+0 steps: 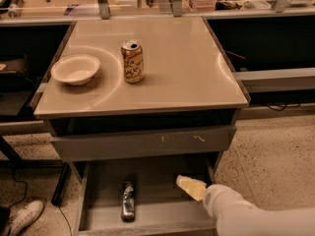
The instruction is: Place redbull can into middle drawer
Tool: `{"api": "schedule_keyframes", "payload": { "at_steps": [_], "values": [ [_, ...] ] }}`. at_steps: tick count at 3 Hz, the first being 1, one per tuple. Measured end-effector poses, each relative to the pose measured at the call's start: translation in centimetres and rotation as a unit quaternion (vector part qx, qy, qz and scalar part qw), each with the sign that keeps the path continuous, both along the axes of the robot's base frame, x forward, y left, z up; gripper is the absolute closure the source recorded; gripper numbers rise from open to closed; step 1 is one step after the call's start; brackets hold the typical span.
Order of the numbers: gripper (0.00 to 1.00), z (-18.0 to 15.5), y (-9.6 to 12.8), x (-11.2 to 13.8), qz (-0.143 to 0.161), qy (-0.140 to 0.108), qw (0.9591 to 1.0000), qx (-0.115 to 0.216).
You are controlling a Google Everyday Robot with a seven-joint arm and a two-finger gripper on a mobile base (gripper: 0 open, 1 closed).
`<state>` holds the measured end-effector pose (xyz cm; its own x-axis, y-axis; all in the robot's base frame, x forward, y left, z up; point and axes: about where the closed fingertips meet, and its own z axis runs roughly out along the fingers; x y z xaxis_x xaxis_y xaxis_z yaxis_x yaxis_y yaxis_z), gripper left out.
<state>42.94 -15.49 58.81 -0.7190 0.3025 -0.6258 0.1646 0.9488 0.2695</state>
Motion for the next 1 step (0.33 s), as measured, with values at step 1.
{"api": "schedule_keyframes", "payload": {
  "at_steps": [1],
  "values": [
    [0.00,-0.14,0.54,-0.88,0.028,0.005,0.9993,-0.026]
  ]
}}
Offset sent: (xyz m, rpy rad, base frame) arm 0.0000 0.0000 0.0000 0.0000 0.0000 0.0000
